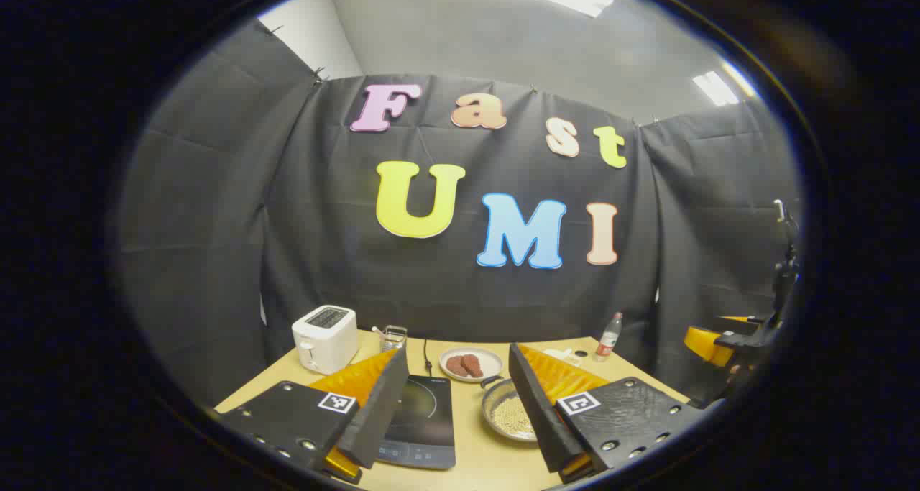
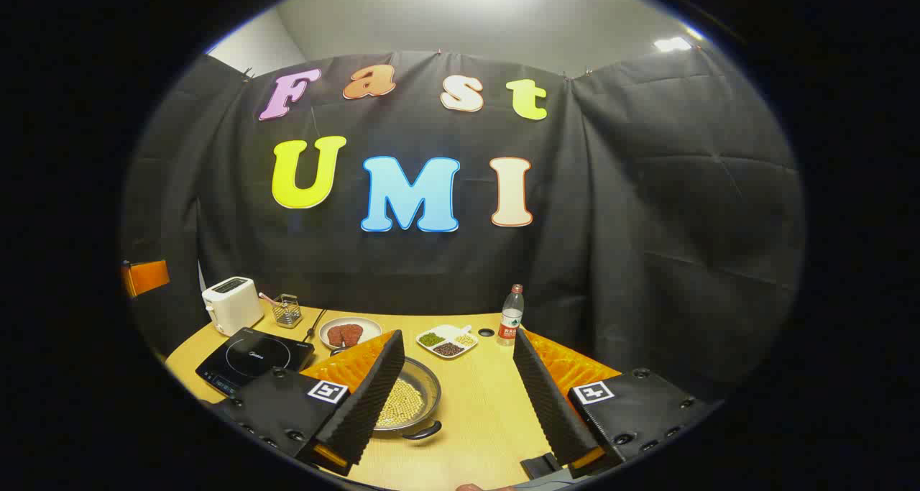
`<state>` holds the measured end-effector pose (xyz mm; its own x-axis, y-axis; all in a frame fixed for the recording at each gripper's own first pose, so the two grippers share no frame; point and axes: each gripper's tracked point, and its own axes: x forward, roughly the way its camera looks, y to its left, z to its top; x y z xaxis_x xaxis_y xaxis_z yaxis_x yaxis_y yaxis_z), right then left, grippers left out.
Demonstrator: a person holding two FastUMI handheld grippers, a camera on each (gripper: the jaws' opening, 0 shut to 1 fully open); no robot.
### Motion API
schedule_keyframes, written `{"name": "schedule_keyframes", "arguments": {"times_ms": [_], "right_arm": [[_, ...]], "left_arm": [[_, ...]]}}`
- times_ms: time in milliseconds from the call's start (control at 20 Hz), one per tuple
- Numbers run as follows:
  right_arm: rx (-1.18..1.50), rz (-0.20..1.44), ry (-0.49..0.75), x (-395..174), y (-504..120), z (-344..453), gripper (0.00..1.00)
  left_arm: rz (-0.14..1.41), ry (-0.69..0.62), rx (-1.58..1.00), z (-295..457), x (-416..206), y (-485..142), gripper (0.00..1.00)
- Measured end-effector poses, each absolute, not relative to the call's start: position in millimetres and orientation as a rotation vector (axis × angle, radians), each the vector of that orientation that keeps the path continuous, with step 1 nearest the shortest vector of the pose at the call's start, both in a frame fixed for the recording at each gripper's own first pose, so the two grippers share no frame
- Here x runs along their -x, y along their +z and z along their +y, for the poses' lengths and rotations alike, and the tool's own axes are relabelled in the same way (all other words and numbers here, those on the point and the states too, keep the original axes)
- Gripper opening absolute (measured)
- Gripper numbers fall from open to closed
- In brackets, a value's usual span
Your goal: First push the handle of the pot to place it horizontally, then grasp the pot with both hands and set it on the induction cooktop.
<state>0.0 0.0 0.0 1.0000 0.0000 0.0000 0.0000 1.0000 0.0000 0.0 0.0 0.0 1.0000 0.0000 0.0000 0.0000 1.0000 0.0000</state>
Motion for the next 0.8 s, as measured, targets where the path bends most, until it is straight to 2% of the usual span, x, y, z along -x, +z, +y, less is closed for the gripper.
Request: {"name": "schedule_keyframes", "arguments": {"times_ms": [50, 100, 450, 500, 550, 700, 800], "right_arm": [[-0.004, 0.002, -0.004, 1, 0, -1, 0.97], [-0.007, 0.004, -0.004, 2, -1, -1, 0.97], [-0.011, 0.016, 0.016, 7, -2, 5, 0.97], [-0.015, 0.024, 0.022, 7, -4, 6, 0.97], [-0.018, 0.032, 0.028, 7, -6, 8, 0.97], [-0.026, 0.039, 0.026, 8, -7, 7, 0.97], [-0.02, 0.039, 0.024, 7, -5, 7, 0.98]], "left_arm": [[-0.002, -0.004, -0.002, -1, 0, 2, 0.86], [-0.003, -0.008, -0.003, -3, 1, 1, 0.83], [0.017, -0.021, -0.005, -6, 4, -5, 0.83], [0.019, -0.019, -0.01, -6, 3, -5, 0.86], [0.02, -0.019, -0.013, -6, 4, -5, 0.83], [0.023, -0.025, -0.011, -8, 3, -7, 0.89], [0.024, -0.025, -0.008, -8, 3, -9, 0.89]]}}
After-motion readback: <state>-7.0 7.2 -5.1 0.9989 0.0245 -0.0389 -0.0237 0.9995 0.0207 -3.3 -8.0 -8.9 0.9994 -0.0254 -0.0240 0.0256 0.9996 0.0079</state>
